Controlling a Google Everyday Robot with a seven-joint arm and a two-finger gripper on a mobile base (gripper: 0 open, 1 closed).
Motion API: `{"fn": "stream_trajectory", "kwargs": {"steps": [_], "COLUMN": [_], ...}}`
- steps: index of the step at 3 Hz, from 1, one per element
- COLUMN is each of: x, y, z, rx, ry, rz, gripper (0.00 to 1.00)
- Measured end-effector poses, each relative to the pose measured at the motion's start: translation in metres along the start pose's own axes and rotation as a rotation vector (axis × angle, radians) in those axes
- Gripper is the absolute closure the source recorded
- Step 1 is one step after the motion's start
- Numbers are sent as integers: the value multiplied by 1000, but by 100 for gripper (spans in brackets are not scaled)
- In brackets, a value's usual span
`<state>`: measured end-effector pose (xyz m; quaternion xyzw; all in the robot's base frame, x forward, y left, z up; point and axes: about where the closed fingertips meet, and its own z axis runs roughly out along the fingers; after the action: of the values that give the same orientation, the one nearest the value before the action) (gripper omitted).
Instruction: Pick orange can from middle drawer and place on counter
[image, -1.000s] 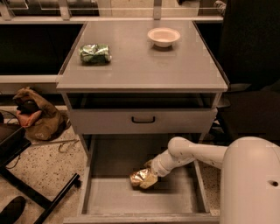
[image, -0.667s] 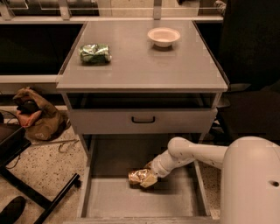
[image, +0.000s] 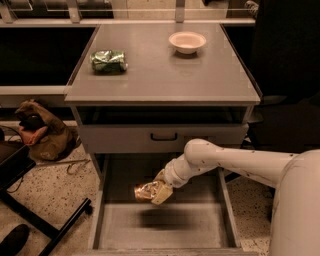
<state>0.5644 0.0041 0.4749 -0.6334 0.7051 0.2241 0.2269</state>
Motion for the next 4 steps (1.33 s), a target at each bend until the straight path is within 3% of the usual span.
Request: {"fn": "stream_trajectory", "kwargs": {"steps": [1,2,3,4], "x": [0,2,-1,-26], "y": [0,0,4,0], "z": [0,-5,-47,-112], "rx": [0,33,113,215], "ry": [0,8,23,20], "rz": [0,46,121,114], "gripper": [100,100,100,100]}}
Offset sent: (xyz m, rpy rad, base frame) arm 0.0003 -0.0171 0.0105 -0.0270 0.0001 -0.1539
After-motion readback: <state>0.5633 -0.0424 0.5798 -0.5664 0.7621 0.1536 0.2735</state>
